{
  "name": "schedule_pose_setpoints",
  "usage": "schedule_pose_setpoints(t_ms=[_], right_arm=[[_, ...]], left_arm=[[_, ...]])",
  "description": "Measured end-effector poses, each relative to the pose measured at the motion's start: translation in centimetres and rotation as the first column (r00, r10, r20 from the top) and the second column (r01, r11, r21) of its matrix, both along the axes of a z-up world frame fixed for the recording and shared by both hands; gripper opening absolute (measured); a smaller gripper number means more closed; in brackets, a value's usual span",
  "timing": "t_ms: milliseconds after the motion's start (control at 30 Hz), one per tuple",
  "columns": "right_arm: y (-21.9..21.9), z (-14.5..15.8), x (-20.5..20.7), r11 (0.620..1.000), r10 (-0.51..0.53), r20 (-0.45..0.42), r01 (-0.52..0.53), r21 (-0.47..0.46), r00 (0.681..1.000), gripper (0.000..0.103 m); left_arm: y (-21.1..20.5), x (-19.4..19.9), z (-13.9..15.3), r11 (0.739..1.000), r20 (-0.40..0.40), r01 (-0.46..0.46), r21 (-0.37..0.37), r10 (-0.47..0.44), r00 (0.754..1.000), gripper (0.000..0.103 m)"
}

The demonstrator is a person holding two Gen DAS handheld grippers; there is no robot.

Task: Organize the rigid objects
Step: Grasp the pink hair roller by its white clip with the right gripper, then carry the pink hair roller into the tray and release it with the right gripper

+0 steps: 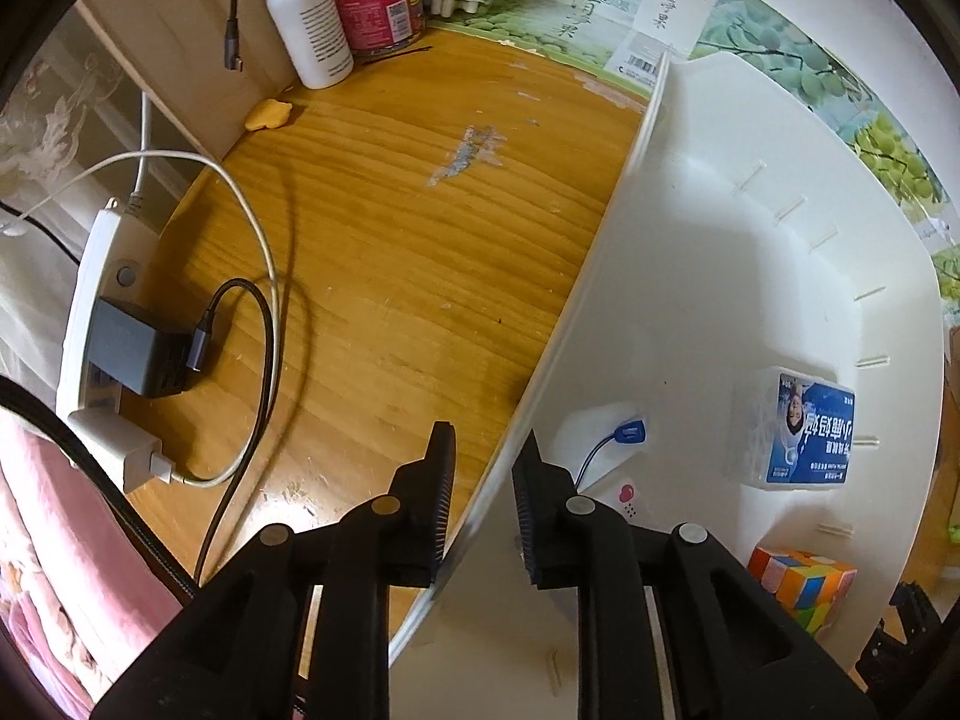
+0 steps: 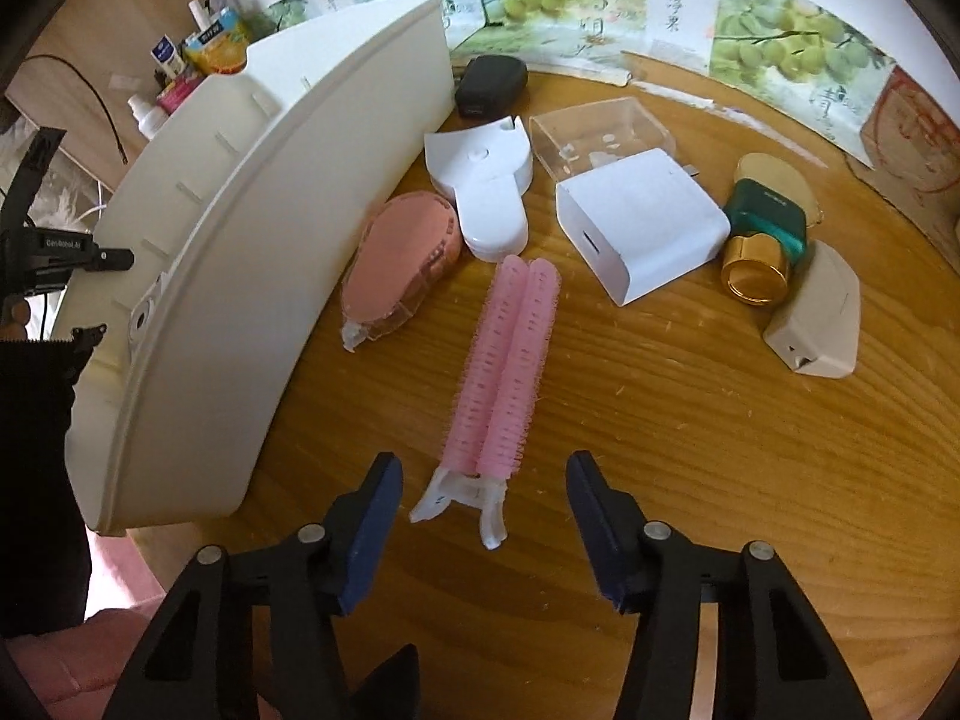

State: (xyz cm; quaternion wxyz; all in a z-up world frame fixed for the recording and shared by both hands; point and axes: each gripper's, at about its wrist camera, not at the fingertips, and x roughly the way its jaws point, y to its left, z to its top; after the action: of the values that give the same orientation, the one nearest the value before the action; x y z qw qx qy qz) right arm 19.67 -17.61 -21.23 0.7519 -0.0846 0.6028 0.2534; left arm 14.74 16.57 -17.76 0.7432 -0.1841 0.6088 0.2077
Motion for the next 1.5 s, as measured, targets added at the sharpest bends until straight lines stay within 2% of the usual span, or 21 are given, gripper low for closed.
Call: schedule_pose_setpoints(t_ms=[200,267,467,667,1067,1233,1500], right_arm=[[-0.1,-0.3,0.7,0.999,0.031,-0.012,-0.031,0.024,0.999,0.046],[-0.1,-0.5,0.8,0.999,0.035,-0.024,-0.034,0.038,0.999,0.039],[0.2,-0.7,0.7,0.999,0.023,-0.017,-0.022,0.040,1.000,0.029],[0.3,-0.8,0.3,0.999,-0.008,-0.020,0.009,0.038,1.000,0.028],[-1.1,0.6,-1.0,0.988,-0.153,0.031,0.153,0.027,0.988,0.027],[-2.2,2.0,-1.6,0.974,-0.218,0.062,0.214,0.067,0.974,0.027],[-2.5,4.2,-1.7,0.953,-0.288,0.126,0.270,0.140,0.949,0.027]], left_arm=[[-0.1,-0.2,0.1,1.000,0.008,-0.026,0.007,0.026,1.000,0.023],[-0.1,-0.2,0.1,1.000,0.007,-0.024,0.014,0.024,1.000,0.023],[-0.3,0.0,0.1,1.000,-0.001,-0.013,0.016,0.013,1.000,0.023],[-0.2,0.2,0.0,1.000,-0.010,0.011,0.019,-0.011,1.000,0.023],[-0.3,-0.3,-0.4,0.998,-0.031,0.065,0.003,-0.065,0.997,0.023],[-0.1,-0.3,-0.4,0.997,-0.028,0.077,-0.008,-0.077,0.997,0.022],[-0.2,-0.1,-0.6,0.987,-0.060,0.161,-0.020,-0.162,0.985,0.019]])
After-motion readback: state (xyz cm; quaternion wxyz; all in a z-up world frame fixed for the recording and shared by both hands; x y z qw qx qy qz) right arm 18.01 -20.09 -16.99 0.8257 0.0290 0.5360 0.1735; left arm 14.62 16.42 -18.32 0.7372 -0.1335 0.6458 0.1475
